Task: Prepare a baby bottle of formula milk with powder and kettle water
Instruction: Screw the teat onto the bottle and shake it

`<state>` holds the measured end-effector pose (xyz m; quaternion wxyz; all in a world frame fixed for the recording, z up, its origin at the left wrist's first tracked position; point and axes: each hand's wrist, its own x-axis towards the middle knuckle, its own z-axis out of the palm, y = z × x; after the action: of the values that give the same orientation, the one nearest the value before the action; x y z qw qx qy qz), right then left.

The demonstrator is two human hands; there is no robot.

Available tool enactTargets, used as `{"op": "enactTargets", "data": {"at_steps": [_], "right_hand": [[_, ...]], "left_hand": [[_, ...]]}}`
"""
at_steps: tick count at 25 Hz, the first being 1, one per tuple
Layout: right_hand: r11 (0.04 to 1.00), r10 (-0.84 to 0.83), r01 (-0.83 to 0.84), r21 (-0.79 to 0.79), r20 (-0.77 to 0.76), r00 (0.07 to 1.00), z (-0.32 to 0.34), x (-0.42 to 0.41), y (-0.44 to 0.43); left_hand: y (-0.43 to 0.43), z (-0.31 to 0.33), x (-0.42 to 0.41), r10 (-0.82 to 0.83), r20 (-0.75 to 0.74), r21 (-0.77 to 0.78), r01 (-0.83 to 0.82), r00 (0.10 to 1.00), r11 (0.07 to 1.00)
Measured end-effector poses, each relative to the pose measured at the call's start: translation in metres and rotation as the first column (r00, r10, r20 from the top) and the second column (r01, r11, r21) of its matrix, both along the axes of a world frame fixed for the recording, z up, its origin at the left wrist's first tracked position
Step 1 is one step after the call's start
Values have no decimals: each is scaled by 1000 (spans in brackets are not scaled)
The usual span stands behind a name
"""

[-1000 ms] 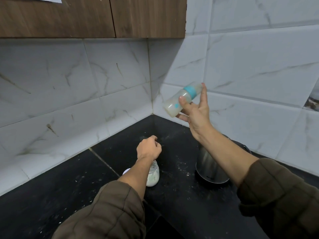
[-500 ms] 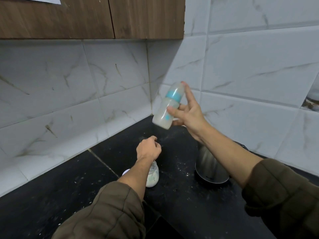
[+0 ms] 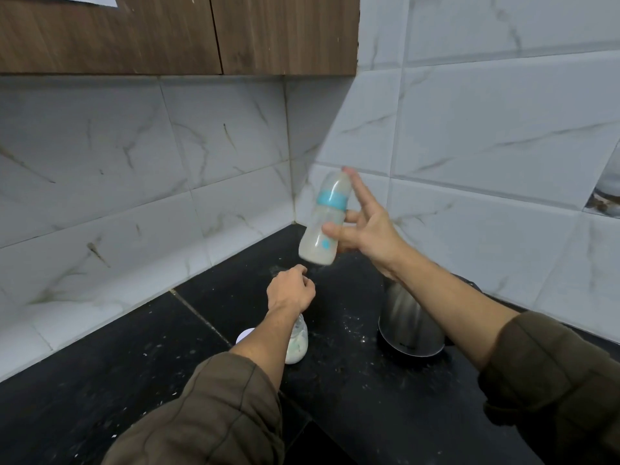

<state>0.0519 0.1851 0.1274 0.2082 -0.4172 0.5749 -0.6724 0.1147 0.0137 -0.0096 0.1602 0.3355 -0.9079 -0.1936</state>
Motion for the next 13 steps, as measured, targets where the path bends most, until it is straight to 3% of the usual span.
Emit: {"op": "enactTargets", "data": {"at_steps": [2,3,6,8,10,13], "right_hand": [[992,96,-89,87,-87,992,-6,2,4],[997,65,-63,36,-45,997,-5,2,5],[959,-97,178,-219,334,937,3,-7,-1],[923,-22,217,-317,519,854,7,-16,-5],[957,76,68,-282,471,879,9,-15,-1],[962,252,-212,-174,257,933,1,-9,4]], "left_hand": [[0,2,0,11,-6,17,-11,1000,1000],[0,1,-2,12,-10,7,-12,1000,1000],[-1,-1,-2,0,-1,-31,0,1000,1000],[-2,-3,-3,2,-2,-33,-2,1000,999],[-2,-4,-4,-6,-2,-37,6,1000,999],[-4,-1,-6,-23,-6,-17,23,1000,1000]]}}
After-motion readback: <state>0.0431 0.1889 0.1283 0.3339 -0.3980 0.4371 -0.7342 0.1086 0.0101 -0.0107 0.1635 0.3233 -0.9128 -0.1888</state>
